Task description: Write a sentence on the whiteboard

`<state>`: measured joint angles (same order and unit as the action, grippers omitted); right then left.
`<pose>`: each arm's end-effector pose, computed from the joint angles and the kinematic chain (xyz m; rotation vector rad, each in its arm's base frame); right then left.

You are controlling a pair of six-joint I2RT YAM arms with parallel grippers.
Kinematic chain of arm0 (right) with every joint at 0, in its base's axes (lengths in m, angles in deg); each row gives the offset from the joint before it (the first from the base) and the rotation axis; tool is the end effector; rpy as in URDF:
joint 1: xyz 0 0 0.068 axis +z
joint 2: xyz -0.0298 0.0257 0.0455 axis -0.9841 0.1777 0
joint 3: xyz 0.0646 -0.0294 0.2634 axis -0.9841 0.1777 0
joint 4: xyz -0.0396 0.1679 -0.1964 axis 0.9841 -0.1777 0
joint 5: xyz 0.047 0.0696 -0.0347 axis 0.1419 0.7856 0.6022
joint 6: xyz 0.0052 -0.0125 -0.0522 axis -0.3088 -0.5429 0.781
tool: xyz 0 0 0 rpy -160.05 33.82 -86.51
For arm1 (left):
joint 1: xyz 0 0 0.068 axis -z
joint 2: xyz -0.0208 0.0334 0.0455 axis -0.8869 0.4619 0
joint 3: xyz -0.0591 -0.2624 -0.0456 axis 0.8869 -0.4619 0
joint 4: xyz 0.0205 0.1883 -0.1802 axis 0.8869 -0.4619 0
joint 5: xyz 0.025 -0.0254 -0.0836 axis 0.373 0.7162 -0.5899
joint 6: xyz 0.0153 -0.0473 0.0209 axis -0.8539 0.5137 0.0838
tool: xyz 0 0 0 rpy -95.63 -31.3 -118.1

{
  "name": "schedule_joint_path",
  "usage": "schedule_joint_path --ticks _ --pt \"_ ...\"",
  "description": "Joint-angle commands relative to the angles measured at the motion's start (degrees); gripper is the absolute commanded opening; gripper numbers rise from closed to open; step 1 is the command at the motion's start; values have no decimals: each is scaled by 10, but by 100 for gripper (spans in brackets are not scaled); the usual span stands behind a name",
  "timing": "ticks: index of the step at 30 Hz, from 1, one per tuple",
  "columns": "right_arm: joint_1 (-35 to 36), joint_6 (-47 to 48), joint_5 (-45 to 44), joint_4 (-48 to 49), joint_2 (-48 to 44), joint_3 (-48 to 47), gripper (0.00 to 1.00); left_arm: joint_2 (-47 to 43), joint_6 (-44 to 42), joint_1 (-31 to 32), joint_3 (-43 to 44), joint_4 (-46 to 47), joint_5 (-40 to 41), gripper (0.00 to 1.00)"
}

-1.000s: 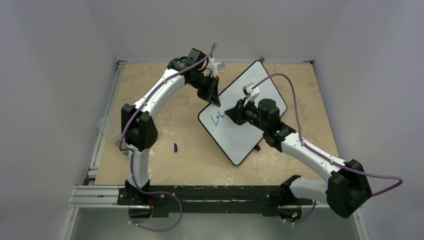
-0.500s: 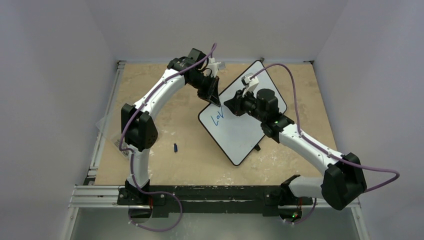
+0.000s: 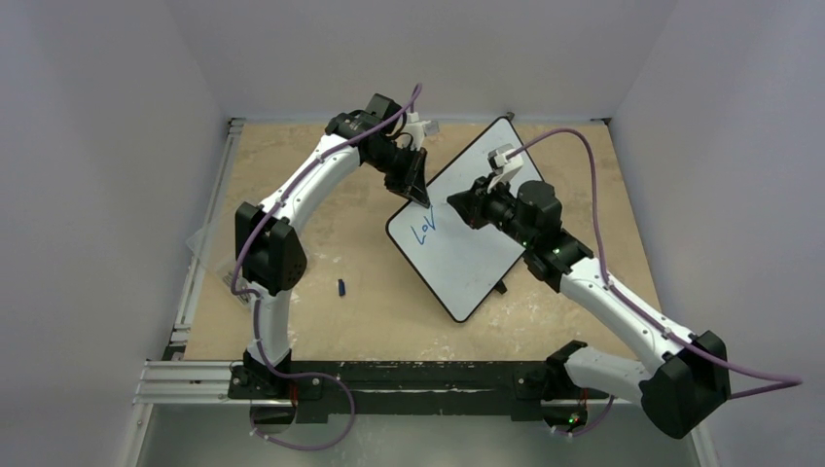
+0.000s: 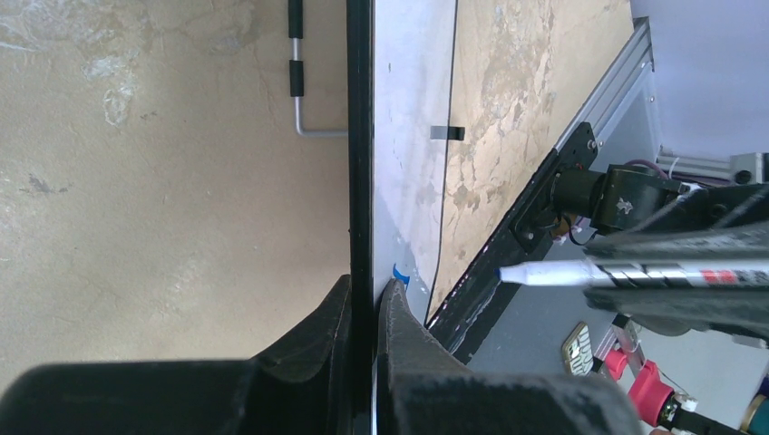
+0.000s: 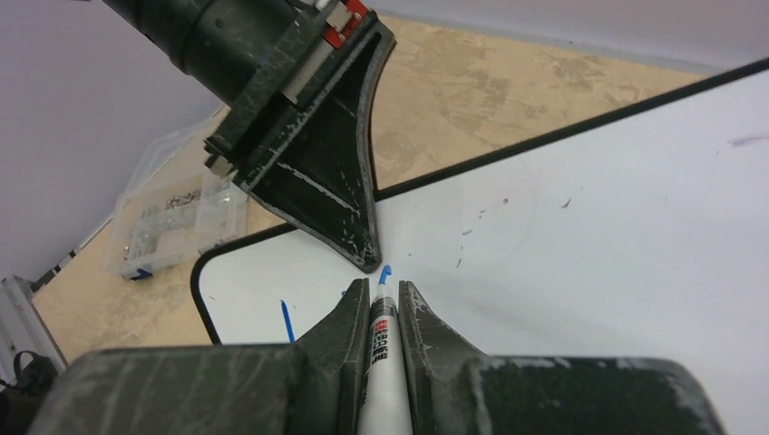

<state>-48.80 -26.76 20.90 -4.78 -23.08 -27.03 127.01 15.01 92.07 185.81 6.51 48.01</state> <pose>0.2209 0.1391 0.3298 -0.3600 1.7199 0.7265 0.3686 -0.2333 0.3164 0.6770 2.6071 -1.0582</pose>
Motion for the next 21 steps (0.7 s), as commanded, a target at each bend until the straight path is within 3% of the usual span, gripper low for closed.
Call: schedule_joint_path --ticks 1,21 --pt "-7 -11 -22 12 -1 26 0 -3 -44 13 -7 8 125 0" --pt "-10 -35 19 65 43 38 0 -12 -46 13 -15 6 128 0"
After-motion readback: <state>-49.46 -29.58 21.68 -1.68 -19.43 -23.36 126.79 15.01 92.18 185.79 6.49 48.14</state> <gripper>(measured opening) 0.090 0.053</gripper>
